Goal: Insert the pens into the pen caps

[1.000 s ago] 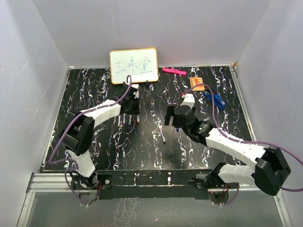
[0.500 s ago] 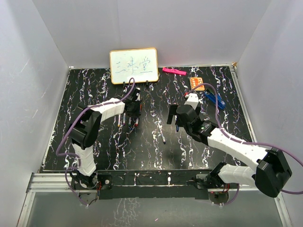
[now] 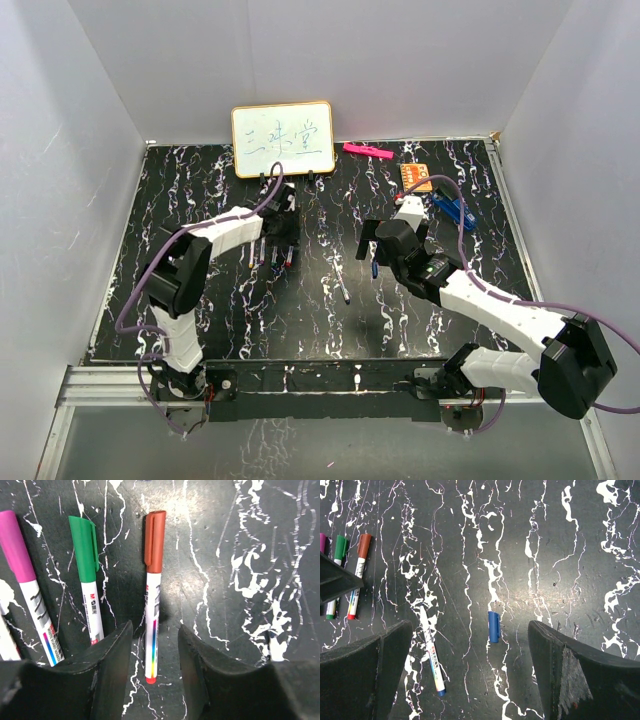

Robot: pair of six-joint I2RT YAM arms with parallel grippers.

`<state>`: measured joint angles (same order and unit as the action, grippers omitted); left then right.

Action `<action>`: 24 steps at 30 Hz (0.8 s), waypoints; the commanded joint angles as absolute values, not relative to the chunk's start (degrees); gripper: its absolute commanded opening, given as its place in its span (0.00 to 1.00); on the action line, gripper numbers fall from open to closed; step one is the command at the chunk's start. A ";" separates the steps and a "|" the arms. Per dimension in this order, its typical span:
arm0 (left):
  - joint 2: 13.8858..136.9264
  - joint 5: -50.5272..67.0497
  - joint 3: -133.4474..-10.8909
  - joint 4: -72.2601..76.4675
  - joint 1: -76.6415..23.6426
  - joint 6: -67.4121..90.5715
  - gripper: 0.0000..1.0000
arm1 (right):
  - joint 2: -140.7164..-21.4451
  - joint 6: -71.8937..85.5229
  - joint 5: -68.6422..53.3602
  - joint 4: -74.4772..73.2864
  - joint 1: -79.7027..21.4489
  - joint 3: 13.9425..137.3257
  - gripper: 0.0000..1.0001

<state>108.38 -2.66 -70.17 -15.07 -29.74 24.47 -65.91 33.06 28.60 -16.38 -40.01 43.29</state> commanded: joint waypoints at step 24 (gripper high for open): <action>102.35 0.55 -69.20 -13.41 -46.03 32.02 0.46 | -58.79 33.42 32.36 -14.90 -34.81 40.17 0.98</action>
